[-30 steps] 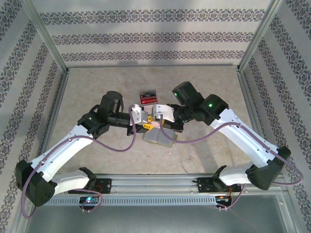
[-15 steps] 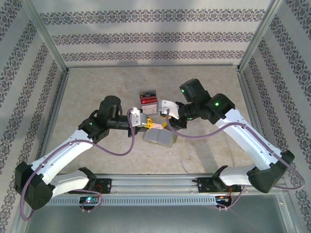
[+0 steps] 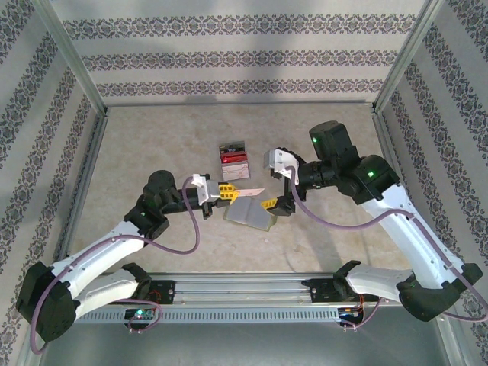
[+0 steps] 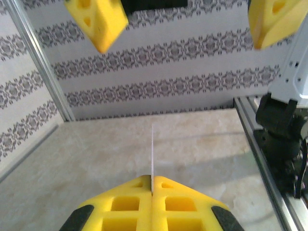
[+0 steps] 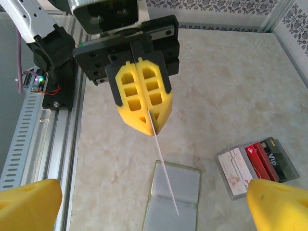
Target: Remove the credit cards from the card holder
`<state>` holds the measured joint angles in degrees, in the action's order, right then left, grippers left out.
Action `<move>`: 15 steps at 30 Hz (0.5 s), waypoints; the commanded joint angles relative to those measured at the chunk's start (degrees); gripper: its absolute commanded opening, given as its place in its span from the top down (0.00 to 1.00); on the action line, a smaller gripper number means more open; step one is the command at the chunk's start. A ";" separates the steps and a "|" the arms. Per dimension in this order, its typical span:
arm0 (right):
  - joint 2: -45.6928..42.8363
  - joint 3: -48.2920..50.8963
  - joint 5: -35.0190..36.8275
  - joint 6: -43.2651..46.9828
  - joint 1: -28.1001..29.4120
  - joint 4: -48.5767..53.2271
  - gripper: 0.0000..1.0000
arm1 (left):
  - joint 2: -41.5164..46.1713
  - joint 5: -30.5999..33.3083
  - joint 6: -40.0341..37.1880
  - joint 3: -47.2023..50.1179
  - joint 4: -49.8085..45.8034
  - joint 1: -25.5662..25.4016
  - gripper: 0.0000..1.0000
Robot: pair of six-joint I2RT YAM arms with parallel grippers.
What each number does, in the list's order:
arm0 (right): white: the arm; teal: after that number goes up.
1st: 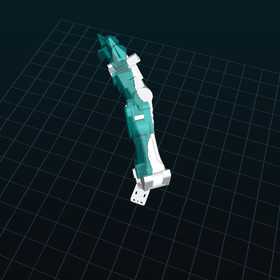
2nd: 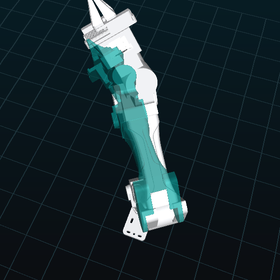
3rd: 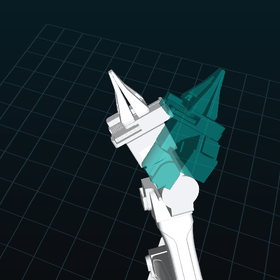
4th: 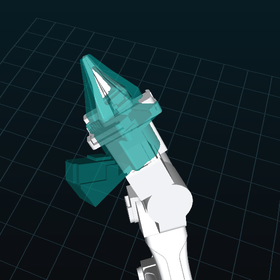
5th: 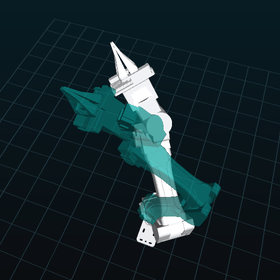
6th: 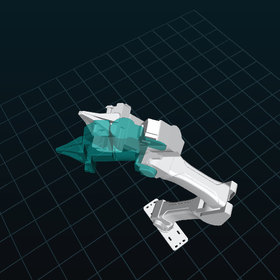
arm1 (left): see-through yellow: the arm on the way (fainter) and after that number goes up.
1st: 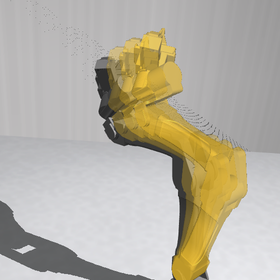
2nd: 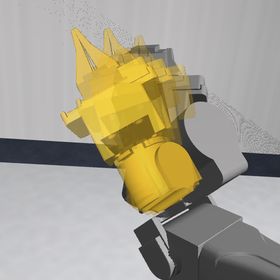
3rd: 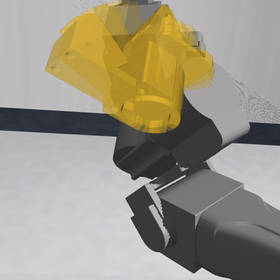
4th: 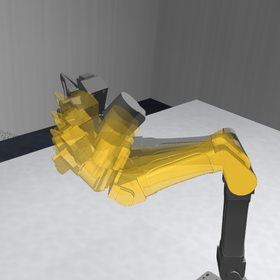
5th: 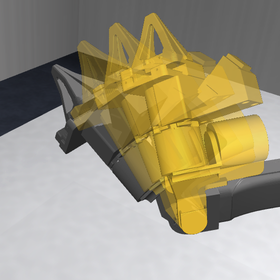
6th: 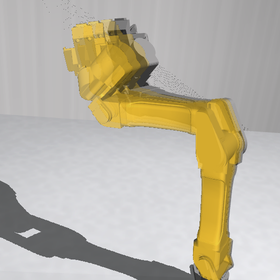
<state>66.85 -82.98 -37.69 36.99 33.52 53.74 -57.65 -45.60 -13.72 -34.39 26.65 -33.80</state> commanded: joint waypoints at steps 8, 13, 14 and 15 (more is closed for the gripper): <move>2.72 -1.12 0.68 2.11 3.40 0.65 0.13 | -1.83 -1.89 10.11 3.31 20.47 -0.76 1.00; 5.06 -2.16 1.89 3.80 5.28 0.84 0.27 | -2.55 -2.83 10.36 2.70 20.63 -0.77 1.00; 5.60 -2.41 2.24 4.14 5.51 0.93 0.30 | -2.65 -2.97 10.38 2.81 20.72 -0.76 1.00; 5.97 -2.60 2.56 4.37 5.72 0.93 0.32 | -2.69 -2.94 10.38 2.80 20.63 -0.76 1.00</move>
<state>71.96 -83.57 -35.86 39.46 38.48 54.06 -60.07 -46.68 -4.82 -31.48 42.85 -33.80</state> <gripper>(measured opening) 0.689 0.057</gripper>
